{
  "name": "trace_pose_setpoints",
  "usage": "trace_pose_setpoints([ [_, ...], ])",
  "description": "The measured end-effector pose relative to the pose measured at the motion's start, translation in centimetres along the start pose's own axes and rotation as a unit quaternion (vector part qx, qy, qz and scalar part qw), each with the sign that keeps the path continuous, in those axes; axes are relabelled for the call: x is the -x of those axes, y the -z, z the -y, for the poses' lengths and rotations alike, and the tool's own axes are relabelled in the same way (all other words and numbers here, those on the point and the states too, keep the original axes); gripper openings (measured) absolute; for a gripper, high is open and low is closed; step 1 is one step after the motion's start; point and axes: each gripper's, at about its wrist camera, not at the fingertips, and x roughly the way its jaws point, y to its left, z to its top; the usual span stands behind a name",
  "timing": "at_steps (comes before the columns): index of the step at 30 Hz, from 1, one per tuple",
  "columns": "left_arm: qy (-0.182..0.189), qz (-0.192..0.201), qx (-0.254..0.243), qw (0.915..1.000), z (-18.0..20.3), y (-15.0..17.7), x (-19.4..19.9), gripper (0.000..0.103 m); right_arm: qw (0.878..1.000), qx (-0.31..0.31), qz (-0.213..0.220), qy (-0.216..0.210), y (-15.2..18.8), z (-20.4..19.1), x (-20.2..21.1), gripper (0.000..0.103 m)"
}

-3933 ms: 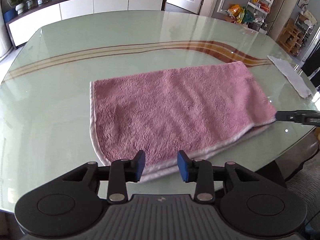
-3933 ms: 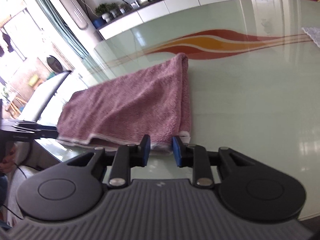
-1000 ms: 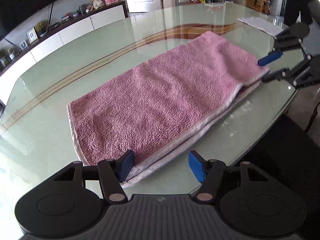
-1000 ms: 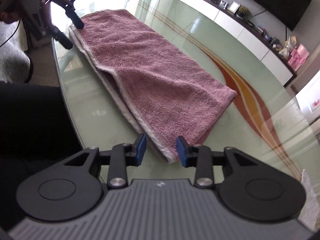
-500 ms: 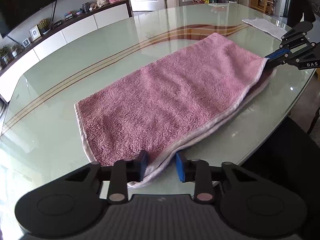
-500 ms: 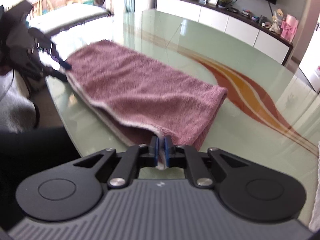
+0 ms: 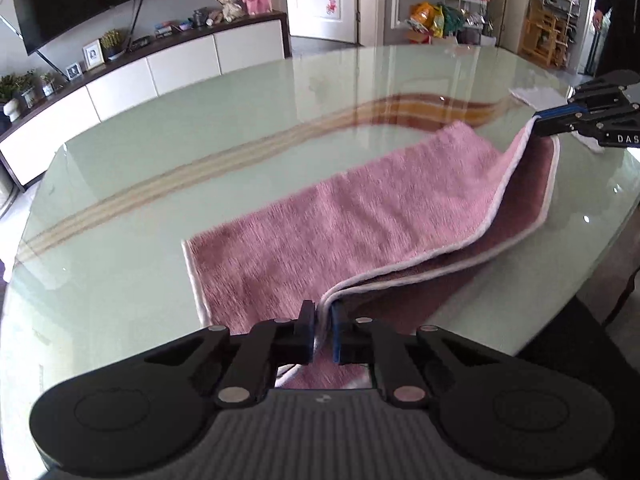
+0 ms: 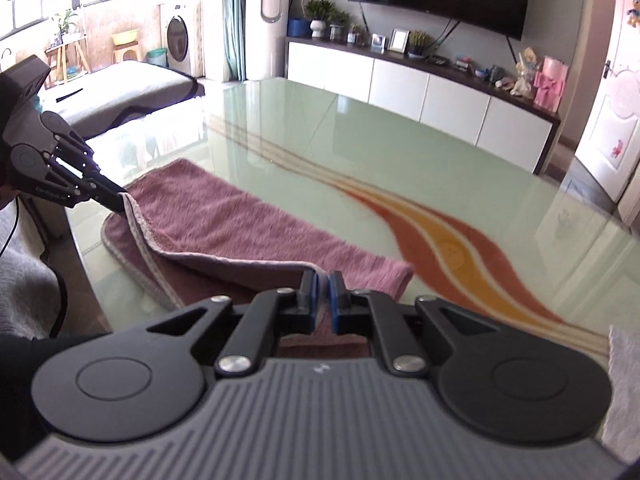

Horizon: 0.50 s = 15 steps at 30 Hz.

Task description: Fold towel

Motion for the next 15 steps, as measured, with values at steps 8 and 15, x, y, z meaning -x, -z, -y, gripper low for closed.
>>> trace_pose_setpoints([
  [8,-0.031,0.017,0.002,0.9994,-1.5,-4.9,-1.1,0.009,0.998,-0.025,0.032,0.044,-4.2,3.1,-1.2,0.007],
  [15,-0.036,0.017,-0.016,0.9991,-1.8,-8.0,-2.5,0.01,0.998,0.048,-0.017,-0.033,-2.2,2.3,-1.8,0.031],
])
